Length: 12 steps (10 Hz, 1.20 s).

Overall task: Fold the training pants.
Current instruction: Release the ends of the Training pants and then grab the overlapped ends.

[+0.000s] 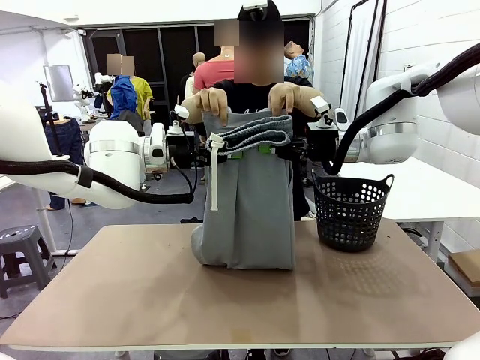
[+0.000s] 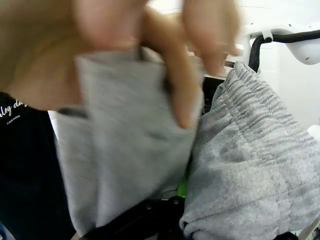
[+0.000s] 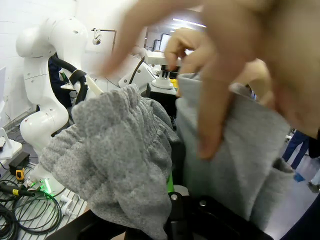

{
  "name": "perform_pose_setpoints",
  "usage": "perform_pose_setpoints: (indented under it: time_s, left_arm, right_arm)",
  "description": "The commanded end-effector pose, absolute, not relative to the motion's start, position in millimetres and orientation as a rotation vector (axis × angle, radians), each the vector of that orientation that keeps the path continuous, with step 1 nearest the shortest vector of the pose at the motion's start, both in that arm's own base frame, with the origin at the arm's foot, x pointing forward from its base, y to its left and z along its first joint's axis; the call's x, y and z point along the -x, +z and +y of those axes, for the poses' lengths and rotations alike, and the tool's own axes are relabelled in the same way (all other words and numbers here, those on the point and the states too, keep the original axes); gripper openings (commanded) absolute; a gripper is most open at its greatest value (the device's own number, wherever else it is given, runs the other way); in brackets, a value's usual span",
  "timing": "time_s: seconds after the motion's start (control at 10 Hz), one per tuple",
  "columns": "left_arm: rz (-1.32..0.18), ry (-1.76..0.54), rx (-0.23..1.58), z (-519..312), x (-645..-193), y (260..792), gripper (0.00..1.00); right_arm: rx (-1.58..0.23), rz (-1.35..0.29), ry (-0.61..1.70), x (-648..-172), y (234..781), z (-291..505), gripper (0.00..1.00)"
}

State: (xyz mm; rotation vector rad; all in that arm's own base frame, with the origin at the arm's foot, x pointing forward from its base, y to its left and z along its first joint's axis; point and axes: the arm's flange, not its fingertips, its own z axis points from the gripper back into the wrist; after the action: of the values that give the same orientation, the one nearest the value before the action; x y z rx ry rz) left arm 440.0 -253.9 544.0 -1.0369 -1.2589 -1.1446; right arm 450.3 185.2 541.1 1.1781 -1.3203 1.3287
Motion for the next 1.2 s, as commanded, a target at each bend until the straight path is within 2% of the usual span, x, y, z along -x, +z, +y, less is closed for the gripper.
perform_pose_setpoints:
  time_s: [0.0,1.1]
  left_arm:
    - [-1.263,-1.147,1.049,-254.3,-439.5,546.7,0.0]
    - [-1.263,-1.147,1.049,-254.3,-439.5,546.7,0.0]
  right_arm:
    - [-1.187,-1.335,1.328,-446.0,541.3,185.1,0.0]
    - [-1.187,-1.335,1.328,-446.0,541.3,185.1,0.0]
